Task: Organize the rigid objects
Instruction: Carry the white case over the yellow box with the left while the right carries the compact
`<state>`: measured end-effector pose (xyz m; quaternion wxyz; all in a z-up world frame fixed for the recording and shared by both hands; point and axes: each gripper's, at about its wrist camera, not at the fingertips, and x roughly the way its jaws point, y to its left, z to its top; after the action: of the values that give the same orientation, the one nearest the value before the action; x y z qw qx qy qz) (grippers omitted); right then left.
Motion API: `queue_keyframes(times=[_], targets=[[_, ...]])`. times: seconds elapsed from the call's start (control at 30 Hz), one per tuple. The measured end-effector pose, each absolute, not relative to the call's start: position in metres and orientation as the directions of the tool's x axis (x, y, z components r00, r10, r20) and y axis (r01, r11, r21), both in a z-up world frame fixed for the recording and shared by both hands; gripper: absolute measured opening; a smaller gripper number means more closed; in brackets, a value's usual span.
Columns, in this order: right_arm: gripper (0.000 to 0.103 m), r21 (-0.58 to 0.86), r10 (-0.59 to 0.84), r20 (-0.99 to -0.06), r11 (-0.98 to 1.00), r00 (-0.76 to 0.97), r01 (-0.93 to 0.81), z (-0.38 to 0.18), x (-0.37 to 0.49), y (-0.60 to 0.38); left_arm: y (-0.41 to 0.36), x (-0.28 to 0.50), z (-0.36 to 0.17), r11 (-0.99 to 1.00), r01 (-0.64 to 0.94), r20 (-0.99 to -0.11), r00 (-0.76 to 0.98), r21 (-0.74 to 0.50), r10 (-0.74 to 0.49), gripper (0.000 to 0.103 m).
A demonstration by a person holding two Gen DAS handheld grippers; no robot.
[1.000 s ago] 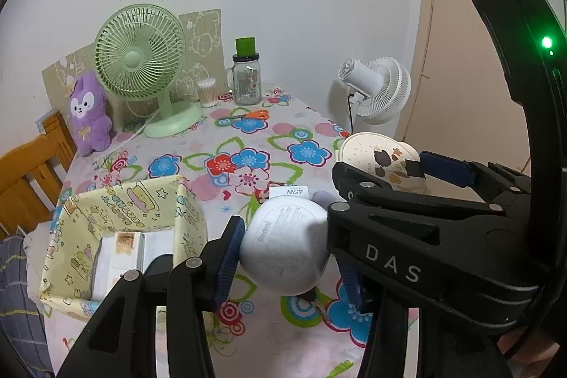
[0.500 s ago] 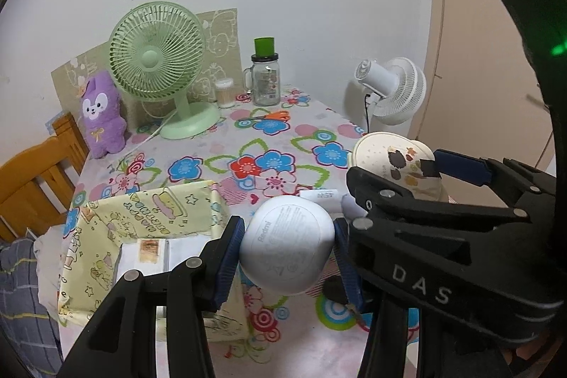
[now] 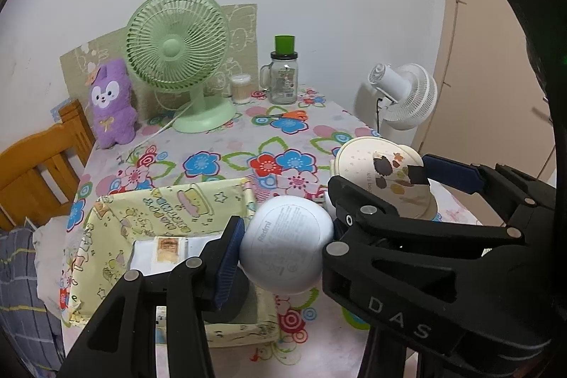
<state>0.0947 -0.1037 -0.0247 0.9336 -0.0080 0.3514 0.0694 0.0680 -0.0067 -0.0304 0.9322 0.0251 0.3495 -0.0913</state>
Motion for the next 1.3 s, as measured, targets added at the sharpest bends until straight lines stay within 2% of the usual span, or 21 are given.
queue_keyframes(times=[0.57, 1.3], targets=[[0.083, 0.032, 0.194, -0.653, 0.973, 0.732, -0.229, -0.025, 0.111, -0.048, 0.044, 0.079, -0.033, 0.995, 0.102, -0.668, 0.741, 0.004, -0.073, 0.052], [0.083, 0.041, 0.236, -0.715, 0.954, 0.658, -0.298, -0.046, 0.136, 0.007, 0.090, 0.097, -0.054, 0.999, 0.050, -0.721, 0.692, 0.012, -0.026, 0.052]])
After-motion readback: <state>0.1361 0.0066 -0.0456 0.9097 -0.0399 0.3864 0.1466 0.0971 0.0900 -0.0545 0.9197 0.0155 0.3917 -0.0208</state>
